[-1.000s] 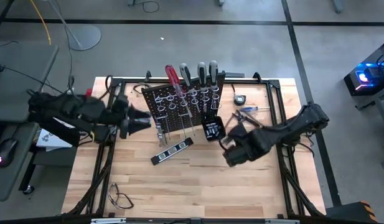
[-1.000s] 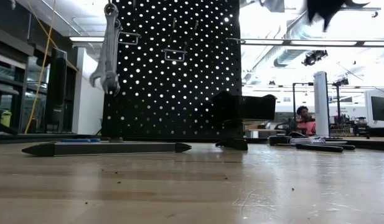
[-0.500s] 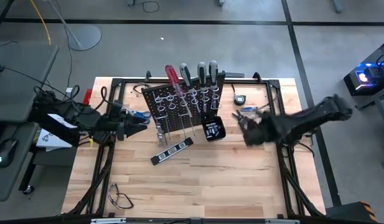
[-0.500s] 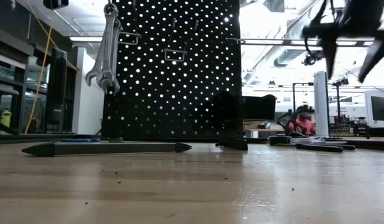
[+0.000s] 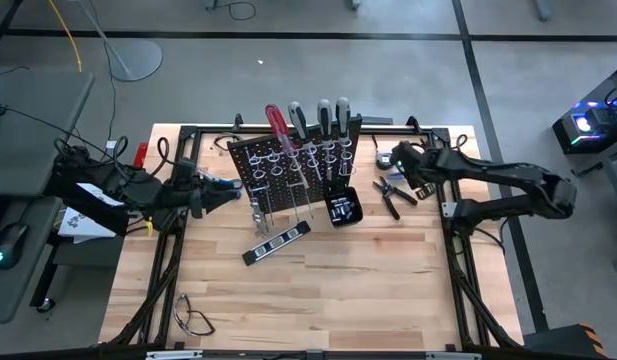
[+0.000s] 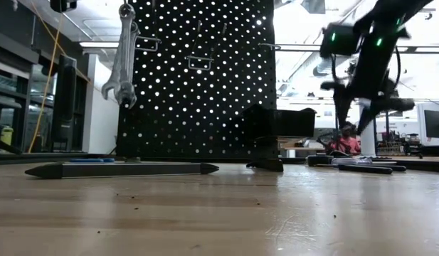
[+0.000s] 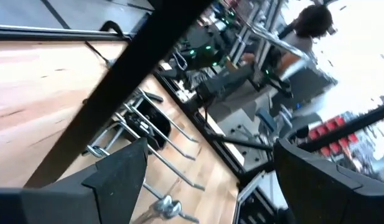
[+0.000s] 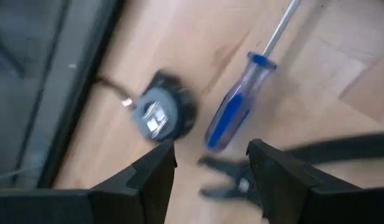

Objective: Hang tools onto peg board
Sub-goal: Hang the blue transparent screwdriver on the pegboard

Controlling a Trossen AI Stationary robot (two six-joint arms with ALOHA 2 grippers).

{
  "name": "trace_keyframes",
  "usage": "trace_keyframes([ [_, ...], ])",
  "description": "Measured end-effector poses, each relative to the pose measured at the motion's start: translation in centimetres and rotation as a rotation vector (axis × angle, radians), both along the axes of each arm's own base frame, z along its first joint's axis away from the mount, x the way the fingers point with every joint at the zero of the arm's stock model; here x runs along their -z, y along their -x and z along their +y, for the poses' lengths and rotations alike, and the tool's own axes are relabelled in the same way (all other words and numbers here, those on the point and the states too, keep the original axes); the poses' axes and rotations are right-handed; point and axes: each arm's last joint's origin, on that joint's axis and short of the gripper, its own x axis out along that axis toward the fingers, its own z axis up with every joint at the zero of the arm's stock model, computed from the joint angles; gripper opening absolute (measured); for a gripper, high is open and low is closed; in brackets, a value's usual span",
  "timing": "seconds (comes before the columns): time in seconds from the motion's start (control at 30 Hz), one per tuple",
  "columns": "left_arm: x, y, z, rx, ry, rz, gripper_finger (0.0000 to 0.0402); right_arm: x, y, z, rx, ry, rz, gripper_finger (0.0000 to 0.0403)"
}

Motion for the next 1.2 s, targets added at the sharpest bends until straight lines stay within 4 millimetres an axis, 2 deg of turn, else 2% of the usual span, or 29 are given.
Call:
trace_keyframes([
  [0.1, 0.0, 0.0, 0.1, -0.038, 0.038, -0.016, 0.0321, 2.2, 0.8, -1.6, 0.033, -0.116, 0.007, 0.019],
  [0.23, 0.0, 0.0, 0.2, -0.077, 0.061, -0.029, 0.0321, 4.0, 1.7, -3.0, 0.06, -0.205, 0.007, 0.0188],
  [0.5, 0.3, 0.2, 0.7, -0.21, 0.017, -0.012, 0.0321, 5.3, 1.4, -5.8, 0.08, -0.164, -0.095, 0.0188],
  [0.67, 0.3, 0.1, 0.9, -0.178, 0.041, -0.003, 0.0321, 6.4, 0.7, -5.4, 0.055, -0.274, -0.104, 0.0188],
  [0.8, 0.4, 0.0, 1.1, -0.188, 0.027, 0.014, 0.0321, 6.7, 0.5, -5.3, 0.111, -0.263, -0.086, 0.0188],
  [0.93, 0.6, 0.1, 1.2, -0.201, 0.033, 0.024, 0.0321, 7.0, 0.5, -5.3, 0.091, -0.268, -0.052, 0.0185],
  [1.03, 0.6, 0.1, 1.3, -0.202, 0.033, 0.029, 0.0321, 7.4, 0.4, -5.1, 0.003, -0.278, 0.015, 0.0154],
  [1.13, 0.5, 0.4, 1.4, -0.196, 0.032, 0.021, 0.0321, 7.3, 0.3, -4.6, -0.147, -0.277, 0.083, 0.0074],
  [1.2, 0.3, 0.8, 1.6, -0.202, 0.038, 0.002, 0.0321, 6.9, 0.1, -4.1, -0.259, -0.253, 0.122, 0.006],
])
